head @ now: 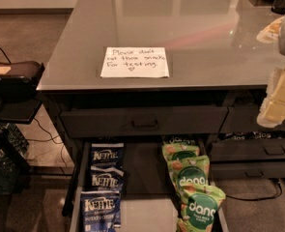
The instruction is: Pick blue chip bag from middle drawer and place on counter
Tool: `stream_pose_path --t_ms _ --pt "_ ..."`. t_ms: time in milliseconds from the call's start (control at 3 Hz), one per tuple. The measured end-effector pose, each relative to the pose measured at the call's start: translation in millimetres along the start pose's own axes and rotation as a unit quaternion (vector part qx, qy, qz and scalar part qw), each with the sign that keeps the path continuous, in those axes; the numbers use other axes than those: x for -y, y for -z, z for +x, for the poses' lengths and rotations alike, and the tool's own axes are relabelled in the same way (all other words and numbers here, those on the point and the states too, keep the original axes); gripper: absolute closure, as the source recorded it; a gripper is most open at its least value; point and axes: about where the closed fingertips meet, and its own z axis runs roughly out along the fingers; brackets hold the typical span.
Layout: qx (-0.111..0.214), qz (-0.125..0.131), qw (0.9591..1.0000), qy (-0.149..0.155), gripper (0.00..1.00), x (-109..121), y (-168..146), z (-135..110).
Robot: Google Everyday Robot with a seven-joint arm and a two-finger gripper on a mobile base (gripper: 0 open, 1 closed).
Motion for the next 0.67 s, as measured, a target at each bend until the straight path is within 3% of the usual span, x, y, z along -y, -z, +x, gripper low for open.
stream_pose_path --t_ms 667 --pt "0.02 -0.007 0.9998 -0.002 0.0 -6.6 -5.9 -4.1"
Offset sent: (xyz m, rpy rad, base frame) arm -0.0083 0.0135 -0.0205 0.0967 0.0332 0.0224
